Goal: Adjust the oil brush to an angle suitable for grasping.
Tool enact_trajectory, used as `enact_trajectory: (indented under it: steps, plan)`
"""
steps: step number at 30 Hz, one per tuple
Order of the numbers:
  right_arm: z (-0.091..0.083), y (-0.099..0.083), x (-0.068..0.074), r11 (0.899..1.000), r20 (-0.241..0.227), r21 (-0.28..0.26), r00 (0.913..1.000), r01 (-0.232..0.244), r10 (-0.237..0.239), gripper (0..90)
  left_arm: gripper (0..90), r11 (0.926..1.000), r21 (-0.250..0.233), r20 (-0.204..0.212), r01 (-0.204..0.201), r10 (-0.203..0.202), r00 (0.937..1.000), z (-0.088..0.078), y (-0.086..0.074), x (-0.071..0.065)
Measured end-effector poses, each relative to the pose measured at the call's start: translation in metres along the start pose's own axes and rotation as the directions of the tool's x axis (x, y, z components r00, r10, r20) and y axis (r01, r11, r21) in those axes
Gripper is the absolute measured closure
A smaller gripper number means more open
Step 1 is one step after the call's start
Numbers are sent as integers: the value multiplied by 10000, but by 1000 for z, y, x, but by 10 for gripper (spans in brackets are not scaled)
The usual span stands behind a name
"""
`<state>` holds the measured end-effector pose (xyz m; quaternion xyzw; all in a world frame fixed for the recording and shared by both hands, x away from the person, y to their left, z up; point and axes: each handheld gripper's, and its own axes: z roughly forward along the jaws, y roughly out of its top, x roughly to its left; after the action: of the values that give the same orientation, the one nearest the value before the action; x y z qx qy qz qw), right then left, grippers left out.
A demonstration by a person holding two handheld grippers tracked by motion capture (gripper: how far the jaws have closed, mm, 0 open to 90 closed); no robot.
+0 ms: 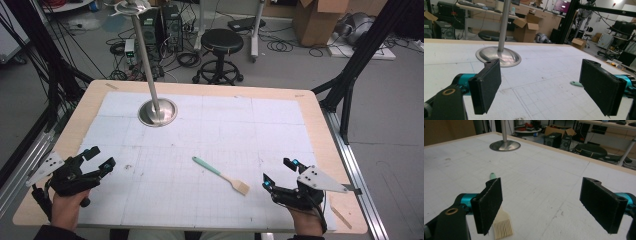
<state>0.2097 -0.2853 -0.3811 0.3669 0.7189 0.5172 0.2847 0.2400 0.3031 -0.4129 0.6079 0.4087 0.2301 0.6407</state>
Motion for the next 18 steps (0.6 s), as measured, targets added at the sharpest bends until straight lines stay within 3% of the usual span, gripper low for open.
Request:
enact_trajectory:
  steps: [8,18]
  plan:
    - [-6,-1,4,9998,-1,-16,9998,-187,187,171,184,9995,-83,47,-294,295,9996,3,1,-3]
    - [-3,-2,7,9996,130,281,9999,67,-71,174,188,9990,-109,107,-433,434,9990,4,1,-5]
